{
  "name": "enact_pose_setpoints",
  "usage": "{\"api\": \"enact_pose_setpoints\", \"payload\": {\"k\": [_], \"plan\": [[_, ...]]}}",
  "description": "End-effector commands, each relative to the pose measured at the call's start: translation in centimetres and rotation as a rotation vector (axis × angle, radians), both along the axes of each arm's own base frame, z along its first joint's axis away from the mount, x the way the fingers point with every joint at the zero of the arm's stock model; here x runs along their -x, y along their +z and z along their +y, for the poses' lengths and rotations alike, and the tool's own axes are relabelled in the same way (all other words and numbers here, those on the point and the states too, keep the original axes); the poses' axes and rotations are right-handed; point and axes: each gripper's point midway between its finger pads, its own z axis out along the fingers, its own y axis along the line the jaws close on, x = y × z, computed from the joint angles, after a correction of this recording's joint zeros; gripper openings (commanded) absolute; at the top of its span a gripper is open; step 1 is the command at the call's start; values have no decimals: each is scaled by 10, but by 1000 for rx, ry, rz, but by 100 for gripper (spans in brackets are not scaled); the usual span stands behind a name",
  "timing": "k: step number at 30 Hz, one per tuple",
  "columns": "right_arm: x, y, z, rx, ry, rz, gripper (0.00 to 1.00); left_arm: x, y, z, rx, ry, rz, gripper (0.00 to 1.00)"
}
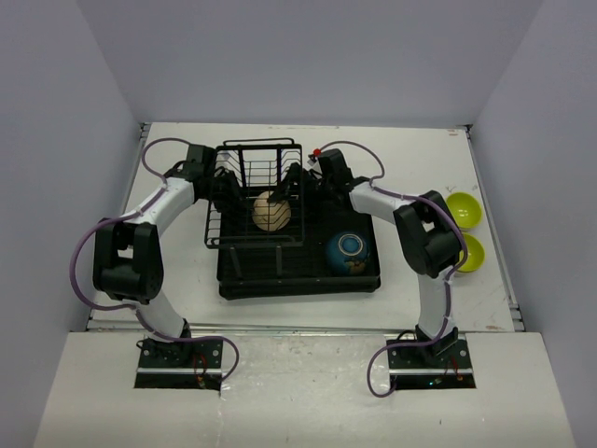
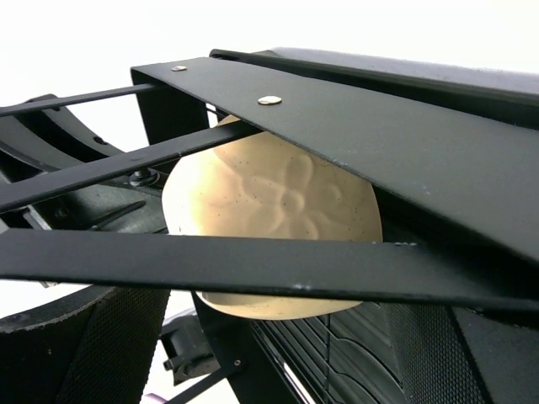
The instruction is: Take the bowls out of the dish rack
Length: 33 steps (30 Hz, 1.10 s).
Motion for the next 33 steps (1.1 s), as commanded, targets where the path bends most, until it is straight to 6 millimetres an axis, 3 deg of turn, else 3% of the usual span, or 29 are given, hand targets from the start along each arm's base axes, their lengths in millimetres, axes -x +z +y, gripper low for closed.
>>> {"api": "enact_pose_setpoints", "payload": {"k": [1,7,13,22,28,33], "plan": [[-10,27,8,-78,6,-130,99,6,-6,-9,-3,-54,14,21],[-11,36,3,-60,-1,-178,99,7,-7,-9,-3,-54,14,21],[-5,62,4,-130,8,-234,99,7,-9,-8,-9,-59,16,21],[-3,81,6,-162,35,-259,99,7,-10,-8,-11,-58,20,21],[1,77,9,-186,54,-231,99,7,-10,-8,-7,-54,22,21],[7,86,9,-253,47,-257,99,6,-7,-9,-4,-54,17,21]]}}
